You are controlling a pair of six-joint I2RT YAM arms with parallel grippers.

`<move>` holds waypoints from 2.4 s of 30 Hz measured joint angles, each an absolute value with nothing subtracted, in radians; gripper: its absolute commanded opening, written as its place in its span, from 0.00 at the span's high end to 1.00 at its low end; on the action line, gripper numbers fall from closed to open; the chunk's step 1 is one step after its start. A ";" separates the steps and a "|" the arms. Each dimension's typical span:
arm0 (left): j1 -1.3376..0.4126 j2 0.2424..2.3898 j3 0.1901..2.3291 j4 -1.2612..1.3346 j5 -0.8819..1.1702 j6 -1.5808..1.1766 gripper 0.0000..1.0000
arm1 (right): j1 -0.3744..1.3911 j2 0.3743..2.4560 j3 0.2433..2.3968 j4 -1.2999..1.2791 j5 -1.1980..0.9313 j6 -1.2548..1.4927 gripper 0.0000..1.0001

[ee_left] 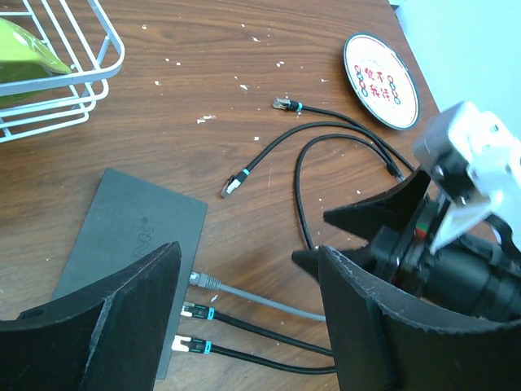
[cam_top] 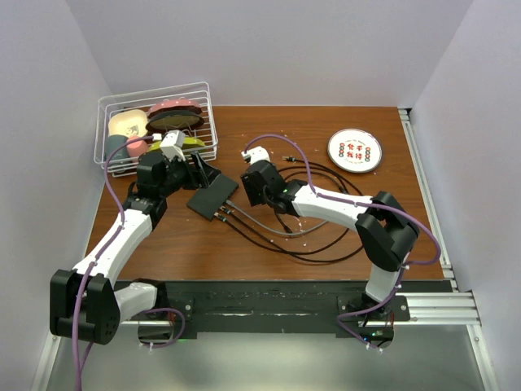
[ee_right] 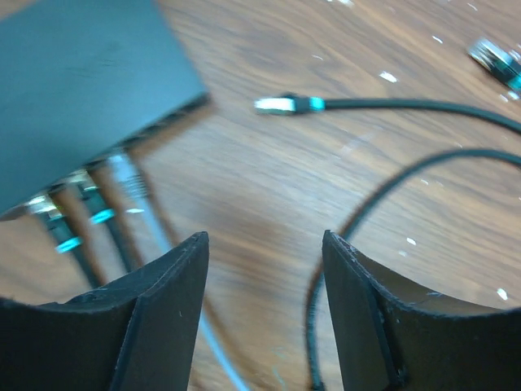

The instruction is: Insert the plug into the switch port

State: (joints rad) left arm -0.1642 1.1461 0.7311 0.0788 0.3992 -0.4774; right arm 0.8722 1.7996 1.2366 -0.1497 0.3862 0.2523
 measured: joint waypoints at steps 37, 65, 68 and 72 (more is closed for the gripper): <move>-0.164 1.190 0.731 0.074 0.417 -0.453 0.28 | 0.796 1.541 1.029 -0.094 0.293 0.348 1.00; -0.187 1.238 0.672 0.340 0.701 -0.505 0.31 | 0.788 1.209 0.809 0.100 0.088 0.498 1.00; -0.257 1.251 0.673 0.380 0.755 -0.485 0.31 | 0.762 1.148 0.769 0.167 0.134 0.581 1.00; -0.373 1.275 0.685 0.427 0.810 -0.460 0.31 | 0.748 1.083 0.704 0.252 0.174 0.693 1.00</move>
